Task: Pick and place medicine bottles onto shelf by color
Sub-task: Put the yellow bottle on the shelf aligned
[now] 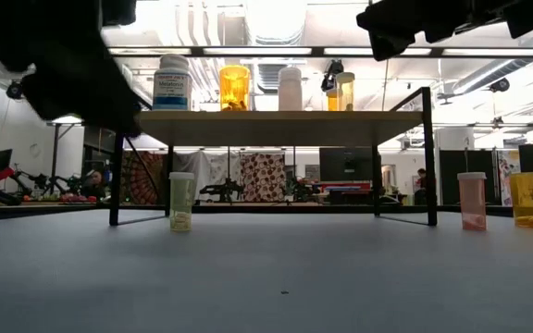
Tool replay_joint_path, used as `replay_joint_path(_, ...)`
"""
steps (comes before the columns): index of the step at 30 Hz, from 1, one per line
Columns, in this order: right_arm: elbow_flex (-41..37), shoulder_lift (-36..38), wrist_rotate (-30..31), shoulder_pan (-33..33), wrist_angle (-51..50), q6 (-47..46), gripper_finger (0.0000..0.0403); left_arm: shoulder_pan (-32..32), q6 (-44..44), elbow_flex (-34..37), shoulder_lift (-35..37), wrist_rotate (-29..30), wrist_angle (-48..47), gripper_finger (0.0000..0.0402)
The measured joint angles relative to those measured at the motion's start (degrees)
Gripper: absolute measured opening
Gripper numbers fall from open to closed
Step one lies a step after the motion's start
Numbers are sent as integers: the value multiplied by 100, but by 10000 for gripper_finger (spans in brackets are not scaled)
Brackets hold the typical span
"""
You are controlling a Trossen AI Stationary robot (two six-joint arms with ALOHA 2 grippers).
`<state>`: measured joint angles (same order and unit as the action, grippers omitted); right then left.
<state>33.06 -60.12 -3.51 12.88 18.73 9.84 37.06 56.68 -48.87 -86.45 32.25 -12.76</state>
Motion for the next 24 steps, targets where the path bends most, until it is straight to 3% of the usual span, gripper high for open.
replay_joint_path(6, -43, 0, 0, 0, 0, -3, 57, -51, 0, 233, -1, 584, 114, 191)
replay_joint_path(16, -43, 0, 1, 0, 2, 11, 57, -178, -244, 429, -143, 866, 321, 293)
replay_joint_path(24, -45, 0, 2, 0, 2, 6, 57, -369, -185, 430, -931, 1228, 322, 301)
